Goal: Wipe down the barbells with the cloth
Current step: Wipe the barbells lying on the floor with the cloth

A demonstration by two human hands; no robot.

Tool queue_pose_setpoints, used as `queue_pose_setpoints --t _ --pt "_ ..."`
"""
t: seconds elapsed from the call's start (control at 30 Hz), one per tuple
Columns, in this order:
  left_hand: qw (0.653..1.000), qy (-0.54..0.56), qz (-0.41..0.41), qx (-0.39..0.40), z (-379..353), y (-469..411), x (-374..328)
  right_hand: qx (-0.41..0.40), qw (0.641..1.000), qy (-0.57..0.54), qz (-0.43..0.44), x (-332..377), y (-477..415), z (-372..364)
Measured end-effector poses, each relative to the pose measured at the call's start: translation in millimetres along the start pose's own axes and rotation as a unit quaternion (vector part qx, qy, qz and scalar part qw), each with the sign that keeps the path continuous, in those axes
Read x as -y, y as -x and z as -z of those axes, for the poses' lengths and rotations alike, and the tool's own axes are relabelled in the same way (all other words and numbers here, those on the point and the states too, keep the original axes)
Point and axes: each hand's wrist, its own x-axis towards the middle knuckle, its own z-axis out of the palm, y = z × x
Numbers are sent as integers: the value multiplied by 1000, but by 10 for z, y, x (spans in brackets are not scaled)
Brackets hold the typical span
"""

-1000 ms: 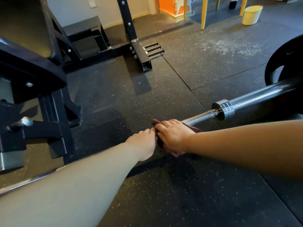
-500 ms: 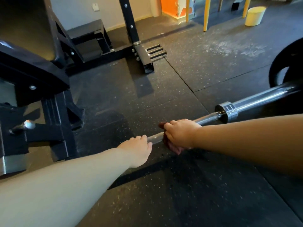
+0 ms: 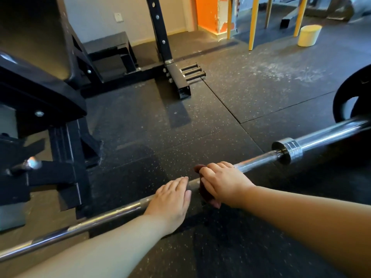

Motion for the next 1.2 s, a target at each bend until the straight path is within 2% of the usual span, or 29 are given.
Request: queue_pose_setpoints --t 0.07,0.13,0.23,0.33,0.43,0.57,0.67,0.77,0.87,0.93,1.07,1.13,1.2 --pt "1000 -13 1 -13 -25 -19 -14 20 1000 15 10 -68 14 47" --pt "999 -30 15 -32 -73 -33 -54 6 999 43 -1 -1 -10 37" --pt "999 -28 28 -37 -83 -87 -101 1 997 -14 -79 285 -88 -8" --pt "999 -38 10 -28 -56 -52 -59 5 999 -8 -34 445 -161 -76" --pt "1000 -23 -13 -2 3 -9 39 26 1000 7 -13 185 -90 -3" --pt "999 -29 -21 9 33 30 51 -37 992 -1 -120 -122 31 7" --pt "1000 -25 -9 3 34 21 -7 -60 982 -31 -179 90 -7 -112" --pt "1000 -27 1 -6 44 1 -41 -51 988 -58 -136 319 -75 -126" --pt "1000 -24 0 -6 38 21 -12 -12 995 -44 -94 218 -50 -46" --pt "1000 -17 -1 0 42 40 12 2 994 -9 -112 41 -10 -5" --pt "1000 -15 2 7 52 49 12 -34 976 -13 -216 -55 8 -5" --pt "1000 -15 5 2 50 41 -15 -50 977 -22 -205 166 -15 -88" --pt "1000 -14 8 -3 52 34 -45 -51 988 -22 -146 348 -32 -160"
